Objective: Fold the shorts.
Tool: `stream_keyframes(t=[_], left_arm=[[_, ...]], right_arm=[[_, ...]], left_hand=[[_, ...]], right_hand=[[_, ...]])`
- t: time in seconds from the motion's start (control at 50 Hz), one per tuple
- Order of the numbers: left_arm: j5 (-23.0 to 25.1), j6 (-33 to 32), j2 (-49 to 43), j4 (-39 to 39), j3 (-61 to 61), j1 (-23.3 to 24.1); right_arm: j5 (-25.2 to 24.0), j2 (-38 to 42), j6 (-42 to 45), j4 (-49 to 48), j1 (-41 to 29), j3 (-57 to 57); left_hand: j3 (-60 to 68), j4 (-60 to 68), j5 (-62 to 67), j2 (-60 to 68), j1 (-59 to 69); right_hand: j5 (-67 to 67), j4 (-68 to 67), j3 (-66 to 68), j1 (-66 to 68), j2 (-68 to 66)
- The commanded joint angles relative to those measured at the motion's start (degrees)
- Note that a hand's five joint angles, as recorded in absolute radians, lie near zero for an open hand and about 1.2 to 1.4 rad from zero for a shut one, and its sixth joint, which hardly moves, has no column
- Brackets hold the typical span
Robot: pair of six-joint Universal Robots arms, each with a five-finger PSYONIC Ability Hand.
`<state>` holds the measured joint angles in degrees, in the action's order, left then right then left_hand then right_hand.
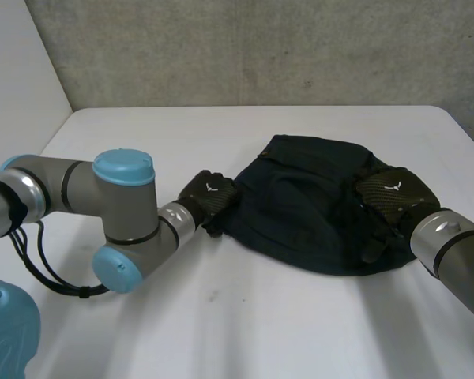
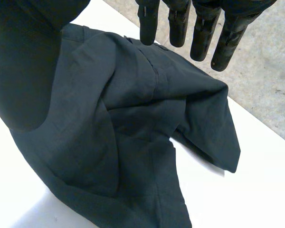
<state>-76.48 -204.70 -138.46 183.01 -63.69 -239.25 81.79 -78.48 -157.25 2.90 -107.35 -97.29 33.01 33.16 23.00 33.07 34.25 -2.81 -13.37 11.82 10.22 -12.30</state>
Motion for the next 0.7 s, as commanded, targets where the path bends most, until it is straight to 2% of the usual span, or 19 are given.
stream_keyframes(t=[0.02,0.06,0.12,0.2,0.22,0.28,0.3,0.36,0.38,0.46,0.58,0.64,0.66,0.7], left_arm=[[-0.25,-0.08,-2.07,0.24,4.1,-0.17],[-0.34,-0.17,-2.77,0.24,5.06,-0.17],[-1.39,-0.26,-3.3,0.59,5.94,-0.26],[-6.21,-0.35,-2.78,0.85,6.56,-1.04],[-9.27,-0.43,-2.43,1.12,6.56,-2.18],[-14.47,-0.52,-0.06,1.82,6.21,-4.55],[-17.53,-0.43,2.82,2.26,5.69,-6.83],[-20.46,-0.35,6.62,3.4,4.89,-10.7],[-20.9,-0.26,9.06,4.54,4.54,-13.5],[-20.91,-0.17,13.74,8.67,4.54,-17.56],[-20.03,-0.08,17.08,16.4,5.68,-17.92],[-17.57,0.27,17.26,18.25,6.39,-15.3],[-15.74,0.88,17.18,18.95,6.47,-12.33],[-13.88,1.67,17.09,18.96,6.56,-9.5]], right_arm=[[0.13,0.08,0.02,-0.26,-0.05,-0.71],[0.13,0.08,-0.07,-0.35,-0.05,-0.71],[0.13,0.08,-0.07,-0.35,-0.05,-0.71],[0.13,0.0,-0.07,-0.44,-0.23,-0.62],[0.13,0.0,-0.16,-0.44,-0.4,-0.54],[0.13,0.0,-0.25,-0.44,-0.49,-0.54],[0.13,0.0,-0.25,-0.44,-0.67,-0.54],[0.13,0.0,-0.25,-0.35,-1.02,-0.45],[0.13,-0.09,-0.33,-0.35,-1.02,-0.45],[0.13,-0.09,-0.33,-0.35,-1.11,-0.45],[0.39,-0.27,-0.51,-0.35,-1.11,-0.27],[0.56,-0.44,-0.6,-0.35,-1.11,-0.27],[0.65,-0.53,-0.69,-0.35,-1.02,-0.27],[0.83,-0.53,-0.69,-0.61,-0.67,-0.36]], left_hand=[[37.73,37.58,37.74,37.67,36.5],[46.92,46.77,46.93,46.86,45.69],[46.99,46.84,47.0,46.93,45.75],[46.99,46.84,47.0,46.93,45.75],[46.99,46.84,47.0,46.93,45.75],[46.99,46.84,47.0,46.93,45.75],[46.99,46.84,47.0,46.93,45.75],[46.99,46.84,47.0,46.93,45.75],[46.99,46.84,47.0,46.93,45.75],[46.99,46.84,47.0,46.93,45.75],[46.99,46.84,47.0,46.93,45.75],[46.99,46.84,47.0,46.93,45.75],[46.99,46.84,47.0,46.93,45.75],[46.99,46.84,47.0,46.93,45.75]], right_hand=[[2.81,3.37,-1.82,-0.22,2.3],[2.81,3.37,-1.82,-0.22,2.3],[2.81,3.37,-1.82,-0.22,2.3],[2.81,3.37,-1.82,-0.22,2.3],[2.81,3.37,-1.82,-0.22,2.3],[2.81,3.37,-1.82,-0.22,2.3],[2.81,3.37,-1.82,-0.22,2.3],[2.81,3.37,-1.82,-0.22,2.3],[2.81,3.37,-1.82,-0.22,2.3],[2.81,3.37,-1.82,-0.22,2.3],[2.81,3.37,-1.82,-0.22,2.3],[2.81,3.37,-1.82,-0.22,2.3],[2.81,3.37,-1.82,-0.22,2.3],[2.81,3.37,-1.82,-0.22,2.3]])
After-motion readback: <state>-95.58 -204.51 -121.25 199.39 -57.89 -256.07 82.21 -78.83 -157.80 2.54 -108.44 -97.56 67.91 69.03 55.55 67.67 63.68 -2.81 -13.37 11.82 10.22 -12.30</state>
